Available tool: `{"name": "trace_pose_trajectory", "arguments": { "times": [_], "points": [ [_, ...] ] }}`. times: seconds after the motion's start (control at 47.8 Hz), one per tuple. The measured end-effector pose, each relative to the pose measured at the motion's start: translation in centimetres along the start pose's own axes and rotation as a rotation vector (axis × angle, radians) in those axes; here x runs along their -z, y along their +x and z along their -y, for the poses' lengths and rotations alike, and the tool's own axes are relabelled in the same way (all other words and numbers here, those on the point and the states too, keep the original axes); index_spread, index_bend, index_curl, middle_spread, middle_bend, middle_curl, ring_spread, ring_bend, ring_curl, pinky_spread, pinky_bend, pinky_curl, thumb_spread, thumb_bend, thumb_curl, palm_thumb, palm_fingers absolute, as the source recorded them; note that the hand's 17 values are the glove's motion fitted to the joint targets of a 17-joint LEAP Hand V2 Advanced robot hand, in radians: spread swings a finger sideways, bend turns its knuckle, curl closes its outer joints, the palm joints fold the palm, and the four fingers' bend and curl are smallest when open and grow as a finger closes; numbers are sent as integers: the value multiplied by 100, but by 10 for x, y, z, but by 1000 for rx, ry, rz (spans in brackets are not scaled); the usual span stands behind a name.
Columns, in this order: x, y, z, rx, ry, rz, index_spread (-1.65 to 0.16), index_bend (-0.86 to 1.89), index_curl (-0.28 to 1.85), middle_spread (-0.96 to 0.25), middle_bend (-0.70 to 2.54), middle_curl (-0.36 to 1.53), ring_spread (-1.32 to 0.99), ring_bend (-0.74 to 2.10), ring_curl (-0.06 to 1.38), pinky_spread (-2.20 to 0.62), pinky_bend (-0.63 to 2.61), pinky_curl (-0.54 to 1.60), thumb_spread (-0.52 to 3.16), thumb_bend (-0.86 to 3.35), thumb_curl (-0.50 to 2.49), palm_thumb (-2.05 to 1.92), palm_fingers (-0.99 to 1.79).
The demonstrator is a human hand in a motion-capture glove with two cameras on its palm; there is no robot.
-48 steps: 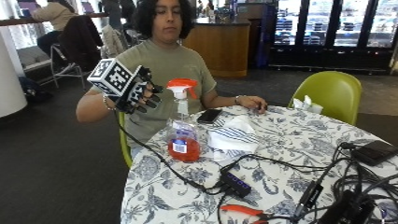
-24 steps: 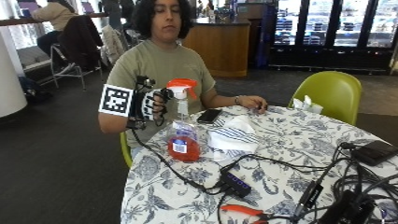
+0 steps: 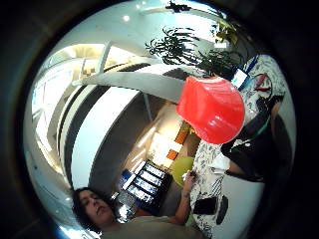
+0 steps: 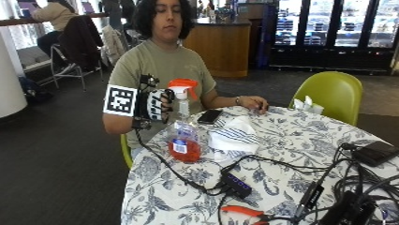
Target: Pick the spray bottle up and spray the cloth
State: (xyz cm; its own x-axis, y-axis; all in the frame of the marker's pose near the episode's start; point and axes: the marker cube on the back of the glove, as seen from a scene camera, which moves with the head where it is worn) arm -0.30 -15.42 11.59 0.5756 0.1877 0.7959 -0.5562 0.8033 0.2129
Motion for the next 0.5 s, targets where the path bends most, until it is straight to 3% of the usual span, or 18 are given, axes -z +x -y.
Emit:
{"name": "trace_pose_trajectory", "arguments": {
  "times": [0.105, 0.209, 0.314, 0.397, 0.502],
  "points": [
    [-5, 1, 17, 48, 142, 3, -23, 84, 62, -22, 95, 79, -20, 109, 69, -13, 103, 75, 110, 16, 68, 107, 117],
    [-1, 2, 1, 72, 31, 11, -23, 85, 65, -22, 96, 83, -20, 111, 72, -13, 104, 78, 113, 16, 71, 107, 114],
    [3, -3, -5, -19, 42, 18, -23, 85, 68, -23, 97, 87, -20, 113, 73, -13, 104, 81, 114, 16, 74, 106, 113],
    [8, 0, -7, 59, 65, -26, -23, 85, 70, -22, 93, 88, -20, 111, 73, -13, 105, 82, 116, 14, 75, 102, 108],
    [12, -2, -14, -22, 33, -84, -22, 62, 66, -20, 81, 84, -19, 107, 71, -17, 100, 78, 108, 3, 73, 93, 101]
  ]
}}
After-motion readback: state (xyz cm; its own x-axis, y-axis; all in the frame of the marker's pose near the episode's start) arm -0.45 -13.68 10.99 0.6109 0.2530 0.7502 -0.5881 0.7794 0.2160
